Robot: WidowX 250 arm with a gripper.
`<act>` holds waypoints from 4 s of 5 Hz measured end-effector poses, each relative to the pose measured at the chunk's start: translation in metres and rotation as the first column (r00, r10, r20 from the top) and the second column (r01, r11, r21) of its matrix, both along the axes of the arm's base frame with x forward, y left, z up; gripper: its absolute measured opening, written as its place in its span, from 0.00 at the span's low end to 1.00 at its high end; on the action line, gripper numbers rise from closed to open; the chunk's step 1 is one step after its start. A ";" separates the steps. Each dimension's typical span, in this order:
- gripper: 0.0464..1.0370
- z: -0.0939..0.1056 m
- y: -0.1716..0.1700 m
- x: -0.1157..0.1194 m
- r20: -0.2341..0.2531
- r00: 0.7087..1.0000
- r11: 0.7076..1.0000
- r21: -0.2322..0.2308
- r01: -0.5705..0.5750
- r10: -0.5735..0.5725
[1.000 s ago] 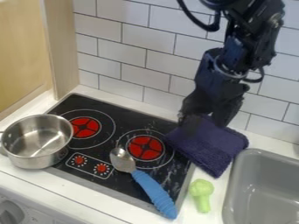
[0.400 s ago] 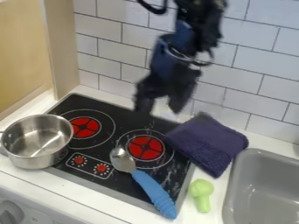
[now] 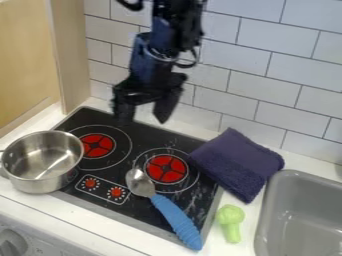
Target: Move the silver pot to the top of the right burner
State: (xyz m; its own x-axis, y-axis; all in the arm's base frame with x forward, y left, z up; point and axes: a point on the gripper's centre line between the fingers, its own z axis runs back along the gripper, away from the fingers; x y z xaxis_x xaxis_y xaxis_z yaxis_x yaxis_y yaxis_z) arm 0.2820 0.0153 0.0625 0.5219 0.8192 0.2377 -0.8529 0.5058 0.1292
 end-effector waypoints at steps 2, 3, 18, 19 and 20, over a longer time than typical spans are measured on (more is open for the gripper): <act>0.96 -0.014 0.028 -0.012 -0.054 0.998 0.999 -0.033 -0.026 0.025; 0.96 -0.020 0.034 -0.022 -0.089 0.995 0.998 -0.044 -0.038 0.034; 0.02 -0.011 0.017 0.017 -0.076 0.974 0.975 -0.065 0.211 -0.216; 0.02 -0.009 0.004 0.035 -0.060 0.963 0.964 -0.065 0.259 -0.263; 0.02 -0.012 -0.007 0.056 -0.044 0.955 0.953 -0.088 0.290 -0.294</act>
State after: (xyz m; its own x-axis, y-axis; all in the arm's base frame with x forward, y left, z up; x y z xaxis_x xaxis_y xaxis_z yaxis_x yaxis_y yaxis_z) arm 0.3382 0.0082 0.0503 0.7517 0.6442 0.1415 -0.6590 0.7423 0.1214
